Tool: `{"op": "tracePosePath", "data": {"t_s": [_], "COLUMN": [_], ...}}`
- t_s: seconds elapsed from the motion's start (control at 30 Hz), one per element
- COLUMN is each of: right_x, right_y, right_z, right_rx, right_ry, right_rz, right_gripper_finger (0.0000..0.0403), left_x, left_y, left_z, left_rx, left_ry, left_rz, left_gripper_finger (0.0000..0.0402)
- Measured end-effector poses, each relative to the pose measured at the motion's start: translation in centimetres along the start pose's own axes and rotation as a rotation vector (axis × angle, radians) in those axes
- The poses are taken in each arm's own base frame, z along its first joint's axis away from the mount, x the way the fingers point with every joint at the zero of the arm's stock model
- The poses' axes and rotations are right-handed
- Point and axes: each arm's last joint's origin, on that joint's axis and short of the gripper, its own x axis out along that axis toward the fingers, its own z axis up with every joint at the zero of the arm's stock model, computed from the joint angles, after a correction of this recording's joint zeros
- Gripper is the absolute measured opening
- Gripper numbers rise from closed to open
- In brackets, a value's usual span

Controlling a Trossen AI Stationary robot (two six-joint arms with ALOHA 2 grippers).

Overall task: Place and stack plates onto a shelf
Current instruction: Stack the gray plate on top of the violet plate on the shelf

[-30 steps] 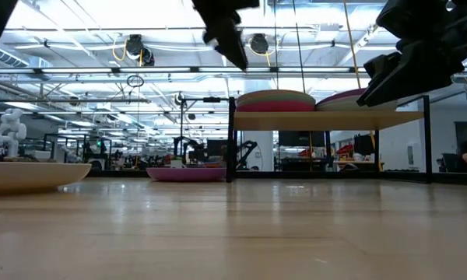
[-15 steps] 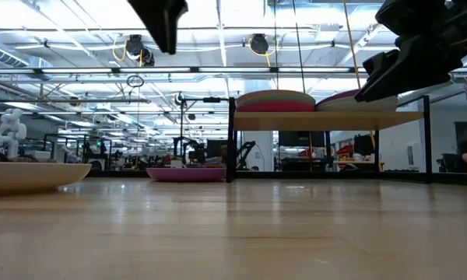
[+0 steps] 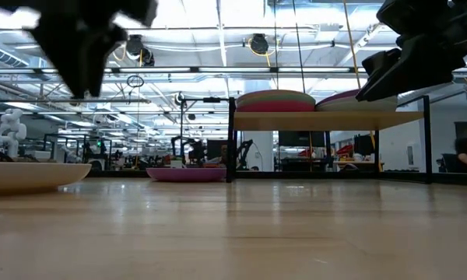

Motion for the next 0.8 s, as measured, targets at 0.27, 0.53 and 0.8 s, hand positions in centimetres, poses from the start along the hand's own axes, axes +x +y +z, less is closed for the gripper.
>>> {"op": "tracePosePath", "data": {"t_s": [0.27,0.53,0.8], "right_x": [0.0,0.0,0.1], "right_y": [-0.2,-0.4,-0.6], "right_z": [1.1,1.7,1.7], "right_rx": [0.006,-0.007,-0.024], "right_ry": [-0.109,-0.164,-0.161], "right_rz": [-0.030,-0.041,-0.052], "right_gripper_finger": [0.0109,0.0109,0.0109], "left_x": [2.4,3.5,5.7], "left_y": [-2.7,-4.3,-5.5], "left_z": [-2.0,-3.3,-4.3], "left_rx": [-0.075,-0.215,-0.318], "left_ry": [-0.040,-0.050,-0.053], "left_rz": [-0.039,-0.059,-0.116], "left_gripper_finger": [0.0191,0.0191,0.0191]}}
